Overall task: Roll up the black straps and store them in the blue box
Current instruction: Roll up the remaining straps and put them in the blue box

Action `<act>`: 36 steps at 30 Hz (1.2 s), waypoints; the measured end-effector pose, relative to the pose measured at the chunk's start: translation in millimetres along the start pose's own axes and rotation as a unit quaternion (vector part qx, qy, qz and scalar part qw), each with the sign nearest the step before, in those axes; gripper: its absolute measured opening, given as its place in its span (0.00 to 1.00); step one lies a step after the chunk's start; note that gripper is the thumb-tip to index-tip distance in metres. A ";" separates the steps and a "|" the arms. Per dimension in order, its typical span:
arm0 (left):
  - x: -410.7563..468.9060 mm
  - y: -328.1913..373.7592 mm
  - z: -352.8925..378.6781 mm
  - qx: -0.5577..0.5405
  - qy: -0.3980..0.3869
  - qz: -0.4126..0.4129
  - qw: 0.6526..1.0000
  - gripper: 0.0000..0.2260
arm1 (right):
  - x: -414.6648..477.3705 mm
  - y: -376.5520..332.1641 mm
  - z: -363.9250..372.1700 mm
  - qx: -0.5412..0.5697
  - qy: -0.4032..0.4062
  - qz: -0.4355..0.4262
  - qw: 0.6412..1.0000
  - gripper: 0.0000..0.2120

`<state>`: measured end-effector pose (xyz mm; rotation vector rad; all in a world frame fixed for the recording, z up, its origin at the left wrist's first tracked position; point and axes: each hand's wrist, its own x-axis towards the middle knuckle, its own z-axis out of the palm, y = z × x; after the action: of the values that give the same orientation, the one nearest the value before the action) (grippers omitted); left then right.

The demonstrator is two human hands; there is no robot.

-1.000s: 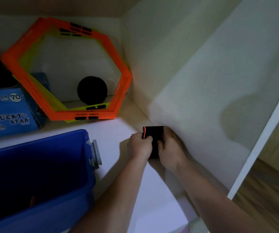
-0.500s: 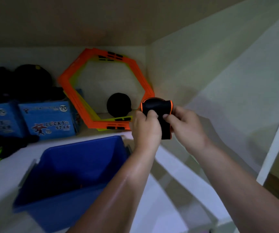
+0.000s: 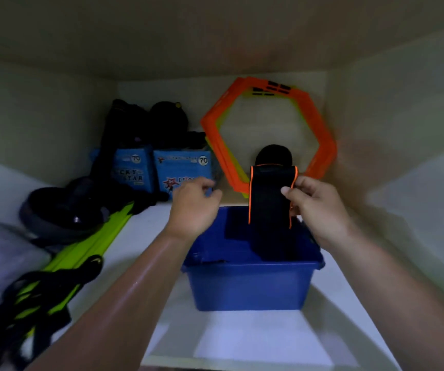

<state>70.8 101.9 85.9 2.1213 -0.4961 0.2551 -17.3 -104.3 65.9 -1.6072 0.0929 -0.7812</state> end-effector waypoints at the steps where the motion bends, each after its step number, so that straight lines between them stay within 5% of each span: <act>1: 2.6 -14.0 -5.4 0.055 -0.003 -0.022 0.998 0.18 | -0.5 1.8 5.1 -0.004 -0.003 0.003 1.000 0.08; 4: 5.4 -45.4 -12.1 0.133 -0.050 -0.115 0.983 0.26 | -0.8 7.3 14.4 -0.024 -0.013 0.010 1.000 0.08; 7: 0.7 -56.1 -10.5 0.077 -0.105 -0.169 0.977 0.28 | -2.4 11.2 19.8 -0.044 -0.018 0.023 0.999 0.09; 18: -1.7 -61.6 -0.7 -0.054 0.021 -0.125 0.990 0.16 | -7.9 16.8 21.1 -0.139 -0.052 0.037 0.988 0.09; 23: -23.1 -58.4 3.7 -0.050 0.110 -0.023 0.992 0.17 | -8.1 22.6 26.3 -0.318 -0.105 0.062 0.940 0.04; 28: -45.0 -64.2 8.7 -0.066 0.156 0.029 0.985 0.19 | -15.2 24.5 34.4 -0.484 -0.145 0.091 0.858 0.16; 36: -57.8 -63.5 6.7 -0.057 0.149 0.029 0.987 0.20 | -20.5 39.5 43.3 -0.548 -0.167 0.160 0.804 0.27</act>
<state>46.9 142.7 13.9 1.9159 -0.3870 0.5547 4.5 -66.0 22.1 -2.7020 0.6384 -0.0975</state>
